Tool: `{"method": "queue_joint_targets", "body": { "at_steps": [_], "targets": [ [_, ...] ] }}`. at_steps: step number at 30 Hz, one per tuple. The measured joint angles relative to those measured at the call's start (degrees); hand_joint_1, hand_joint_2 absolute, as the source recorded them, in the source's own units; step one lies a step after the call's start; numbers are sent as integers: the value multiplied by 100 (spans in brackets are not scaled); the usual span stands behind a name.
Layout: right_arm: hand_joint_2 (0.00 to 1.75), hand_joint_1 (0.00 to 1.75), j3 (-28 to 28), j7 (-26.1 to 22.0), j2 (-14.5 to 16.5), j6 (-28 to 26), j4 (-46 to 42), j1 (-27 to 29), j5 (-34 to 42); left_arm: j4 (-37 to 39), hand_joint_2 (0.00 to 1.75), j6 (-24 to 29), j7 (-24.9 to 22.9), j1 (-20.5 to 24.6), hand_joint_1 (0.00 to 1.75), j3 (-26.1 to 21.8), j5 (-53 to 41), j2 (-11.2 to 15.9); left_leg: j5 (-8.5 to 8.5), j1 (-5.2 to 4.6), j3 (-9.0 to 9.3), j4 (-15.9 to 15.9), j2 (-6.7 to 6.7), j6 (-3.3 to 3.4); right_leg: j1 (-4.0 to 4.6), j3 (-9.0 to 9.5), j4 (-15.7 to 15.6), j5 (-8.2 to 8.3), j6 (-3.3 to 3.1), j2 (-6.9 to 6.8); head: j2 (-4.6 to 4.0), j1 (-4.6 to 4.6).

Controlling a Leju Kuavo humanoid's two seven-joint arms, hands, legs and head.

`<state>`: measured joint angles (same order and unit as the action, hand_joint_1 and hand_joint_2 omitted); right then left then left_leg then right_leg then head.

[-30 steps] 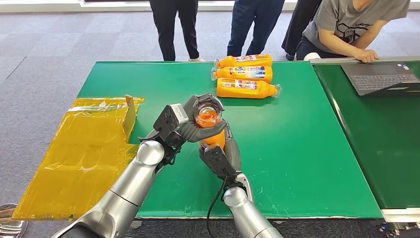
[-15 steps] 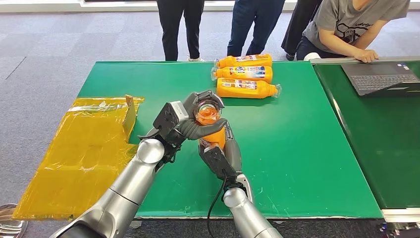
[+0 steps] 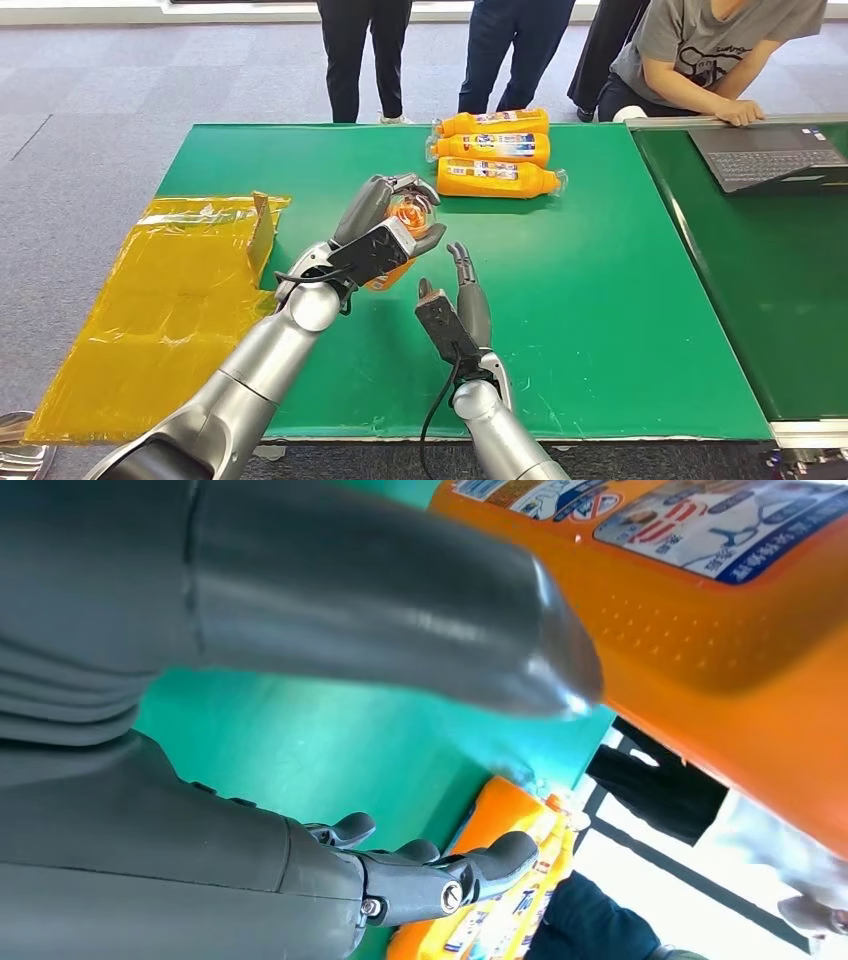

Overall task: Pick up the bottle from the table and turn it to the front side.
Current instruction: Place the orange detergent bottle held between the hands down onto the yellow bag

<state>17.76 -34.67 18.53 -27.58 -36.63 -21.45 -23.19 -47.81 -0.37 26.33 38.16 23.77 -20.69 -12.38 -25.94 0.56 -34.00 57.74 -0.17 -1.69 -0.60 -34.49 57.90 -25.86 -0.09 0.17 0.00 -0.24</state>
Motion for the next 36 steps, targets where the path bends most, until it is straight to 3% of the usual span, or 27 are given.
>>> {"method": "queue_joint_targets", "body": {
  "at_steps": [16, 25, 36],
  "targets": [
    [0, 0, -139, -4, -32, 45, -11, 102, -134, 338, 175, 1562, -399, 148, 175, 328, -1828, 2, 0, 0, 0, 0, 0, 0, 0, -1, 0, 0, 0, 0, 0, -1],
    [0, 0, -288, 20, -68, 54, -133, 226, -285, 286, 175, 2964, -1493, 216, 175, 595, -3975, 94, 0, 0, -1, 0, -1, 0, 0, 0, 0, 0, 0, -1, 0, -1],
    [0, 0, -387, 21, -87, 56, -207, 296, -357, -157, 175, 3171, -2769, 62, 175, 673, -6351, 305, 0, 0, -1, 0, -1, 0, 0, 0, 0, 0, 0, 0, 0, -1]
  ]
}}
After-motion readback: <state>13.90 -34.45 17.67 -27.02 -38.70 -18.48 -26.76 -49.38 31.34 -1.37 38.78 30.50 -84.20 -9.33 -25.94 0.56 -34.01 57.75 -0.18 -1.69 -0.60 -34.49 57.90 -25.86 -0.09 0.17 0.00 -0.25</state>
